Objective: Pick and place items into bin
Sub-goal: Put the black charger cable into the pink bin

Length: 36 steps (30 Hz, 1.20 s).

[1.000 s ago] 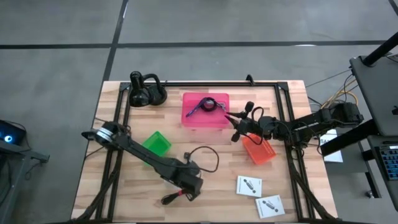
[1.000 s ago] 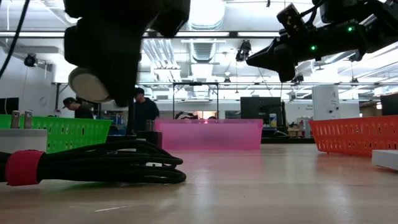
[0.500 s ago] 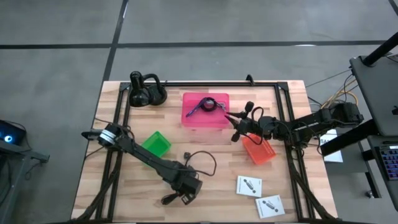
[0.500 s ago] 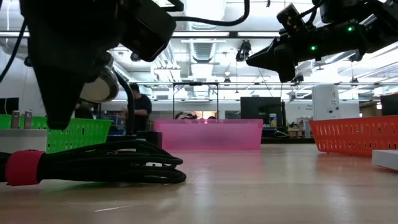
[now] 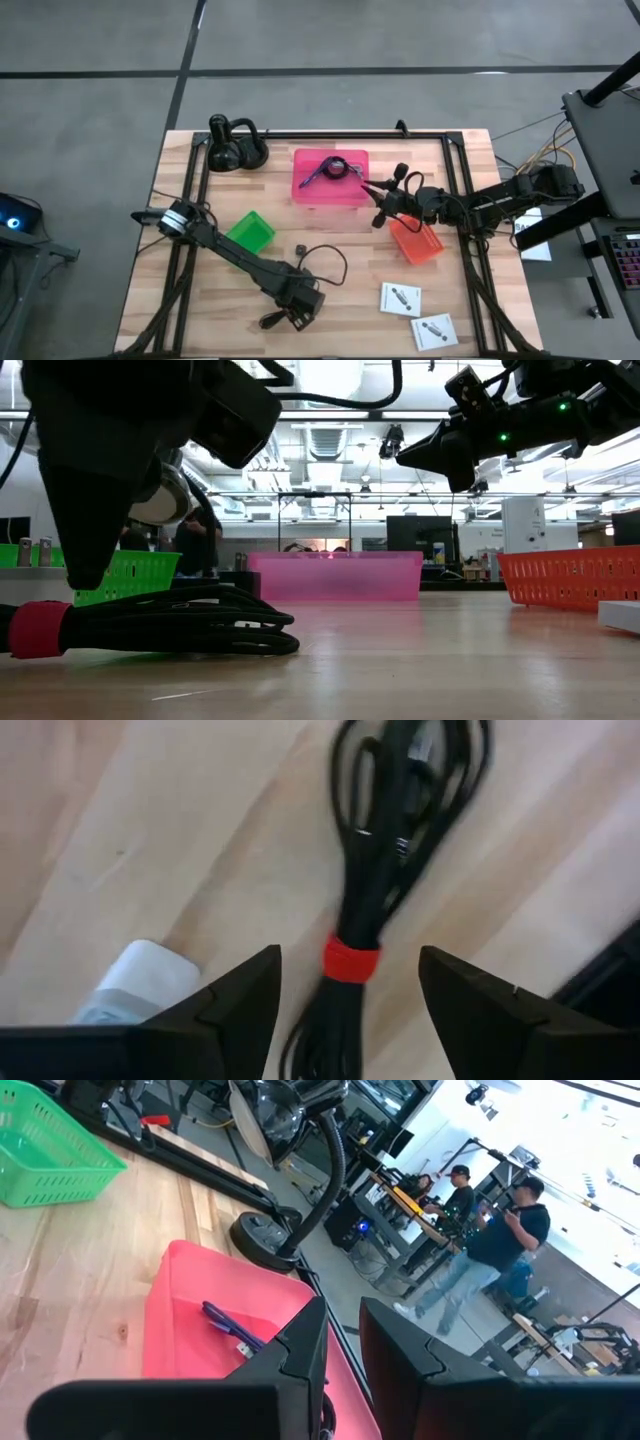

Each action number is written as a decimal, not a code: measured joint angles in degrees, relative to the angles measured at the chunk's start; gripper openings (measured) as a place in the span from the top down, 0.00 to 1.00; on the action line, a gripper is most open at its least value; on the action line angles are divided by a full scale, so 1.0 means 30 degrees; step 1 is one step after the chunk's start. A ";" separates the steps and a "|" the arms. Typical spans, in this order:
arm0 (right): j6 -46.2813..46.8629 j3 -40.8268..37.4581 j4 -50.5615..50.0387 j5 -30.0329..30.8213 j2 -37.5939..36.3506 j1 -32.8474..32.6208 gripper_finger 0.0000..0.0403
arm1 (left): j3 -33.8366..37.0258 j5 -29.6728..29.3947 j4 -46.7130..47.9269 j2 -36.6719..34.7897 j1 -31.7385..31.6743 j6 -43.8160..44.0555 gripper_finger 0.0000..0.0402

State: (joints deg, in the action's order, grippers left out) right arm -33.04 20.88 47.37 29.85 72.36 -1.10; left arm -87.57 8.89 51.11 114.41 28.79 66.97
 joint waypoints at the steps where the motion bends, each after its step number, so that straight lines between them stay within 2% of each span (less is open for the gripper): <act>1: 0.0000 0.0000 -0.0001 0.0007 0.0000 0.0005 0.87 | -0.0003 -0.0153 -0.0056 -0.0003 0.0051 -0.0017 0.45; 9: -0.0048 0.0000 -0.0004 0.0007 0.0000 0.0000 0.87 | 0.0039 -0.1161 -0.0139 0.0046 0.0352 -0.0946 0.45; 20: -0.0066 0.0000 -0.0099 0.0036 0.0000 0.0007 0.87 | -0.0015 0.0017 -0.0675 0.1654 0.0405 -0.1972 0.45; 36: -0.0060 0.0007 -0.0121 0.0022 0.0000 0.0007 0.87 | 0.0014 -0.0426 -0.0800 0.1733 0.0463 -0.1591 0.47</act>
State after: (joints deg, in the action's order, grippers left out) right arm -33.22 20.91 47.00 29.91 72.36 -1.08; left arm -87.53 7.62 48.71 119.61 30.17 62.19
